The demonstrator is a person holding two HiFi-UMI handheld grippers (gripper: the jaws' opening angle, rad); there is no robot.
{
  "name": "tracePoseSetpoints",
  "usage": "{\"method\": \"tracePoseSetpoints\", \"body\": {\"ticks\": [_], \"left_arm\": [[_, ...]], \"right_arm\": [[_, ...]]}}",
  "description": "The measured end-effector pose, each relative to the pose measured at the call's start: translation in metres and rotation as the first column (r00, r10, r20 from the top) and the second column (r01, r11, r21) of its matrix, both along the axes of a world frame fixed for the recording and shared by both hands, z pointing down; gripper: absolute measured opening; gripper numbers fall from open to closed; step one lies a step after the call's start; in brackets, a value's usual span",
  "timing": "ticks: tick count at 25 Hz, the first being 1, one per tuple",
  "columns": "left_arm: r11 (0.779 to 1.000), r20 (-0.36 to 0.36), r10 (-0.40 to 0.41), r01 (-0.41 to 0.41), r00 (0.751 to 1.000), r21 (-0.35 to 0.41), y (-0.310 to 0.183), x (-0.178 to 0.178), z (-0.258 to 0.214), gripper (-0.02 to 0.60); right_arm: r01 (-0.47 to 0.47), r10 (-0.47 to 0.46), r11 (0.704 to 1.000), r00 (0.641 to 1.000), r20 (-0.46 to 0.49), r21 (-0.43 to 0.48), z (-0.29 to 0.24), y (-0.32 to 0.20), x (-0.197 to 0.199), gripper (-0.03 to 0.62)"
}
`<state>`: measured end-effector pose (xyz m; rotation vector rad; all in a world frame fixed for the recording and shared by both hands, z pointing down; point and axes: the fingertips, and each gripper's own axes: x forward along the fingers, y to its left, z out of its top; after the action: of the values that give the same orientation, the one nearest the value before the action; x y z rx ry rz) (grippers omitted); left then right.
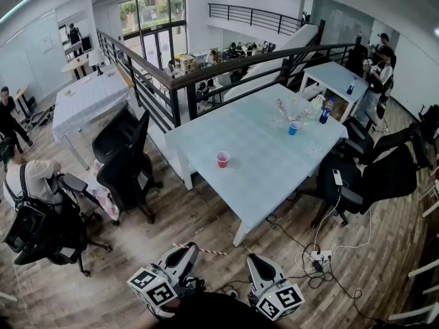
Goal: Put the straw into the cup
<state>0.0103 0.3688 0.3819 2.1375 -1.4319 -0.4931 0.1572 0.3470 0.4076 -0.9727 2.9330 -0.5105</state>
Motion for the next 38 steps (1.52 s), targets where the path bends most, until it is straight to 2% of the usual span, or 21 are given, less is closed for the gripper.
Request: {"method": "tracePoseSetpoints", "body": {"ticks": [9,16,22,28,38], "left_arm": [[1.000,0.001,-0.018,0.018,1.000,0.003,0.019,0.024,-0.005,0.036],[0.999,0.008,-0.049,0.049,0.999,-0.002,0.028,0.037,0.000,0.037],[0.996,0.015,-0.086,0.087,0.996,-0.026,0.028,0.027,0.005,0.037],[0.998,0.014,-0.063,0.063,0.998,-0.024,0.007,0.029,0.011,0.037],[0.999,-0.009,-0.031,0.031,0.999,-0.035,-0.054,-0.018,0.018,0.036]], "right_arm": [[0.012,-0.012,1.000,1.000,-0.008,-0.008,-0.006,0.014,0.026,0.046],[0.031,-0.027,0.998,0.998,0.061,-0.059,0.004,0.011,0.043,0.048],[0.033,-0.028,0.995,0.998,0.059,-0.091,0.008,0.002,0.040,0.048],[-0.010,0.018,0.994,0.998,0.065,-0.112,0.018,-0.015,0.045,0.048],[-0.083,0.090,0.988,0.995,0.050,-0.127,0.024,-0.069,0.010,0.048]]}}
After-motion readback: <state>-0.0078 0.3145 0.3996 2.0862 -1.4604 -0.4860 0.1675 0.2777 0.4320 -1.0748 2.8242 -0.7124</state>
